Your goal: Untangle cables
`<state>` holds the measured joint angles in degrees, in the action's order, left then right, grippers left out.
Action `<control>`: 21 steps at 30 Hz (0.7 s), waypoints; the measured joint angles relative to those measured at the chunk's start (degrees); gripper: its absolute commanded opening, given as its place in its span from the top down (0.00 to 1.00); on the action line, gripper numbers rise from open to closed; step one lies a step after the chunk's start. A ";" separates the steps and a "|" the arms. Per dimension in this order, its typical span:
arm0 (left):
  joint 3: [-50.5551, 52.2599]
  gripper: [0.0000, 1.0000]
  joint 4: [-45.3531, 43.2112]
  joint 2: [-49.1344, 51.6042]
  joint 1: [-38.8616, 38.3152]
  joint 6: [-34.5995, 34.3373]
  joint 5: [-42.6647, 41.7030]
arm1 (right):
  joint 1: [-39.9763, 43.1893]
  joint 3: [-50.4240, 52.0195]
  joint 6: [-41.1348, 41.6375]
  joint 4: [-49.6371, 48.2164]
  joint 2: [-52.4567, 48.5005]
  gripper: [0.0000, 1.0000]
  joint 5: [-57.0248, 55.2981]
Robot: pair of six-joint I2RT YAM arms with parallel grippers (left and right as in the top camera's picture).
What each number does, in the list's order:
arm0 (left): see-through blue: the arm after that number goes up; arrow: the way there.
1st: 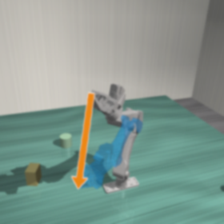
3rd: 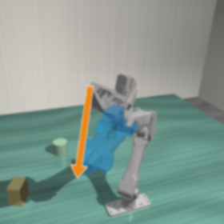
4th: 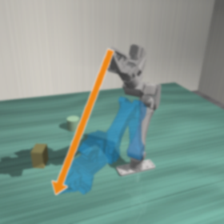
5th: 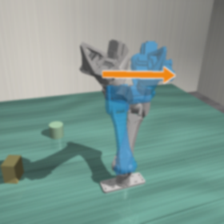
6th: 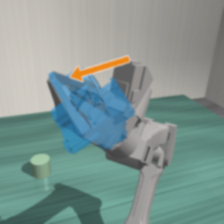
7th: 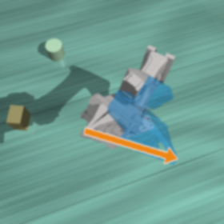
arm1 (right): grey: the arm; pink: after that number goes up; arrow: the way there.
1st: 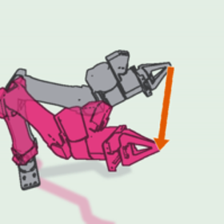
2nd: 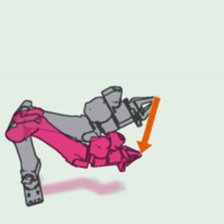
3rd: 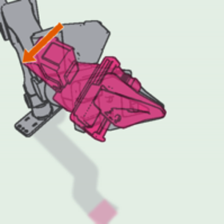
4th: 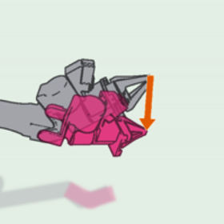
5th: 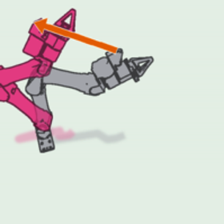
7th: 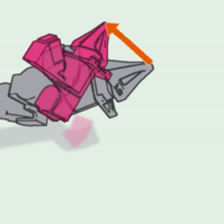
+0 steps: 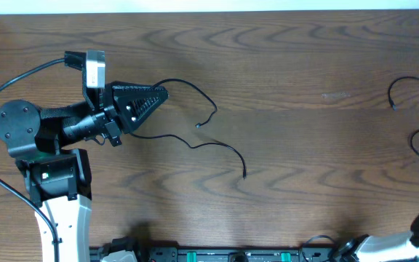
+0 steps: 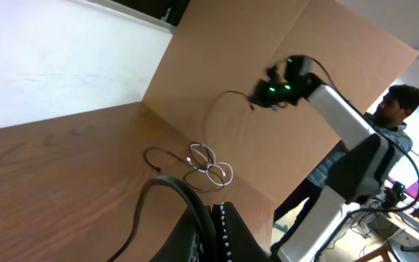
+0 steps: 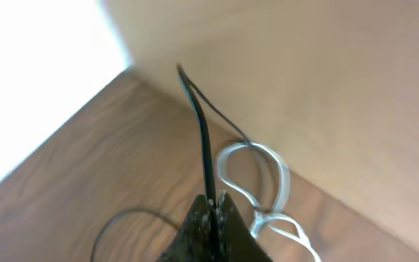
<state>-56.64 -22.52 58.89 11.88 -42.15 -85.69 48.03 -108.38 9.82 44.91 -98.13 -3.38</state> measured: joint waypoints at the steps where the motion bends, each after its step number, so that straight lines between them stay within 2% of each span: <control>1: 0.00 0.93 0.00 0.00 0.00 0.00 0.02 | 1.81 0.07 1.90 0.85 0.00 0.80 0.11; 4: 0.00 0.93 0.00 0.00 0.00 0.00 0.02 | 4.94 1.07 5.95 2.21 -1.68 0.07 1.53; 5: 0.00 0.93 0.00 0.00 0.00 0.00 0.02 | 5.53 1.42 6.82 2.73 -2.67 0.01 2.27; 13: 0.00 0.92 0.00 0.00 0.00 0.00 0.02 | 4.83 2.45 10.82 9.22 -11.13 0.01 6.10; 21: 0.00 0.93 0.00 0.00 0.00 0.00 0.02 | -0.59 2.64 12.09 14.95 -14.36 0.01 8.76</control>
<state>-56.64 -22.52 58.89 11.88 -42.15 -85.67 47.44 -105.73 21.91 59.86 -112.49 5.39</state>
